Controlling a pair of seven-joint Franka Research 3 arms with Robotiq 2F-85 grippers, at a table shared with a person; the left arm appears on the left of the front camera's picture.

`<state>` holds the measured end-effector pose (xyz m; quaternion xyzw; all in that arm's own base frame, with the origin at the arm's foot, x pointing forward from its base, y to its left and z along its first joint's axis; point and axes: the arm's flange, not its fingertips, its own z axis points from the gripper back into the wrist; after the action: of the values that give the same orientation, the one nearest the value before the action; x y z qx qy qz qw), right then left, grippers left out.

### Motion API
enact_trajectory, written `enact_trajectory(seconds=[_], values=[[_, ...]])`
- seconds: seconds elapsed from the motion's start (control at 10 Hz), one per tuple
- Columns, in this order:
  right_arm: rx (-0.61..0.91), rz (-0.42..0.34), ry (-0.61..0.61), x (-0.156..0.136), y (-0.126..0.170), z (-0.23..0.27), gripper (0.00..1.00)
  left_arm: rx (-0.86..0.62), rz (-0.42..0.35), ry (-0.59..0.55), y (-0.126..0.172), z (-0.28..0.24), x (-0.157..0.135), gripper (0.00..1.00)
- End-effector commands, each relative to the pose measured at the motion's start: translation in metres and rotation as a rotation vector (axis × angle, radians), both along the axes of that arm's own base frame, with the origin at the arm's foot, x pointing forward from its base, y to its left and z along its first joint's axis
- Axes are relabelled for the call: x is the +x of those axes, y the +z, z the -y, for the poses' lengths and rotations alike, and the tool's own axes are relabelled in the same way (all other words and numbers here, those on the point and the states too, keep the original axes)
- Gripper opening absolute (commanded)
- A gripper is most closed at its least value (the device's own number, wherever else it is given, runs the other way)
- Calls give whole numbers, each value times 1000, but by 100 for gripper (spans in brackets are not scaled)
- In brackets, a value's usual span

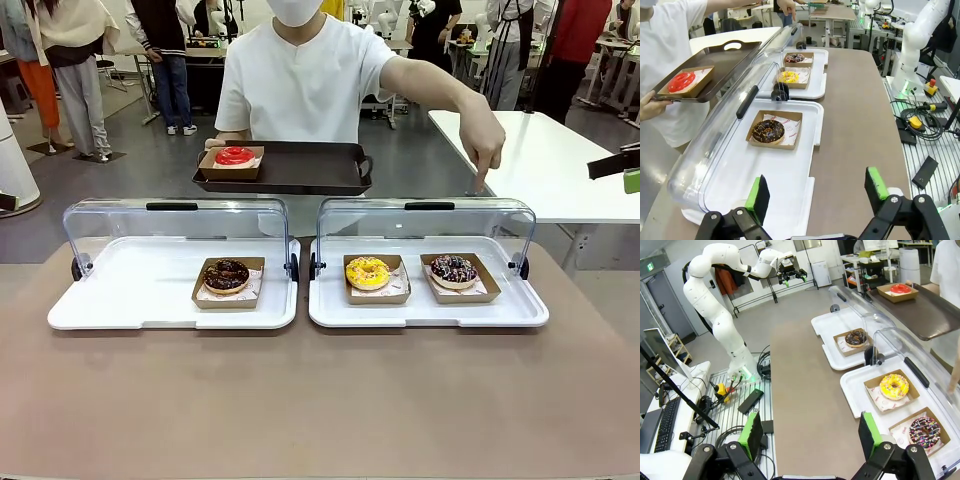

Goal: Provide the desired donut to the person.
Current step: Pick up and lift the Paper togo box containing the Donut pointed at by the person.

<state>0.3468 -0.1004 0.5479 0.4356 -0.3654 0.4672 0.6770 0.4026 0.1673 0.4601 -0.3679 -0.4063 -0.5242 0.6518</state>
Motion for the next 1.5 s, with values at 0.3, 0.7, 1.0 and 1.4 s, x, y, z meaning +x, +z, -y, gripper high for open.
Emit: enact_trajectory(seconds=[0.3,0.7,1.0,1.4], values=[[15,9,7,1,1,-1,100,-8,6,9,1,-2,0,100],[-549,91,86,-8,-13,-44,100,-8,6,9,1,-2,0,100],[-759,120,144,-5,-53,-71,100,-8,6,9,1,-2,0,100],[-853,155,197,9,-90,-88,100,-8,6,9,1,-2,0,100]])
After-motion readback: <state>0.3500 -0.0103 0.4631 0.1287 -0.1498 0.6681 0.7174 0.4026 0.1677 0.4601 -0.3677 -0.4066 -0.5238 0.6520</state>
